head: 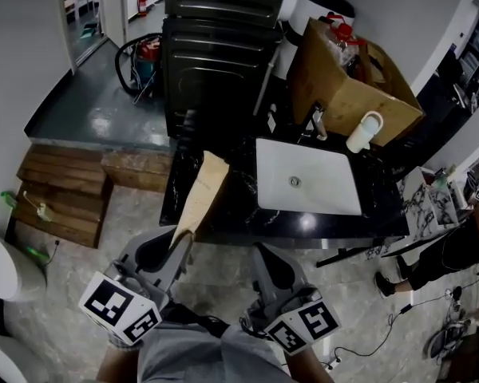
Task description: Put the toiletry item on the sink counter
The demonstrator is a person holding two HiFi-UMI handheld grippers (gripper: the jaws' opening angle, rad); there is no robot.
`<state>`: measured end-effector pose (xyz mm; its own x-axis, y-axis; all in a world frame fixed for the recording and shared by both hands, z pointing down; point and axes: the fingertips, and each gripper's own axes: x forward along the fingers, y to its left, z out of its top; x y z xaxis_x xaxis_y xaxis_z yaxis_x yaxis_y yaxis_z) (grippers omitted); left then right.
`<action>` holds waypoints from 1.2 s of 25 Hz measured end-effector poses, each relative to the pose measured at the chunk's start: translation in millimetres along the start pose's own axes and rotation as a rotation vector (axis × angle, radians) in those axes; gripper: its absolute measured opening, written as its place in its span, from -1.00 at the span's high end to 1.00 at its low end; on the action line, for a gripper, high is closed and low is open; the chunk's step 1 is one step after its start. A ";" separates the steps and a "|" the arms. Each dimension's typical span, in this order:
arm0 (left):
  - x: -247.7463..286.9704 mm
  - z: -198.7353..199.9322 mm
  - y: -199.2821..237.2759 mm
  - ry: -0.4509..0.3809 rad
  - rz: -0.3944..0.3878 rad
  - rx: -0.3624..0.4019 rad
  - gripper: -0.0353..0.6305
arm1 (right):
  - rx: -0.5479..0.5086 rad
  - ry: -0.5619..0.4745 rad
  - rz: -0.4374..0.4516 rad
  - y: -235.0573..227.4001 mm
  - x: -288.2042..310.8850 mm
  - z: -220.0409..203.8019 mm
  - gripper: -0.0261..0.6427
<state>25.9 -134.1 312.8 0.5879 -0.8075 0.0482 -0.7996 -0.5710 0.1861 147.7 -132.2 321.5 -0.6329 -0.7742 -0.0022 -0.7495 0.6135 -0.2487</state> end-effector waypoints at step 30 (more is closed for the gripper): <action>102.9 17.5 82.7 0.078 -0.137 0.044 0.77 | 0.024 -0.044 -0.200 -70.3 75.2 17.6 0.93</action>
<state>18.1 -267.0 315.9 0.6982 -0.7086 0.1021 -0.7148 -0.6824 0.1528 156.3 -236.2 321.8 -0.4625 -0.8866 0.0079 -0.8543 0.4432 -0.2714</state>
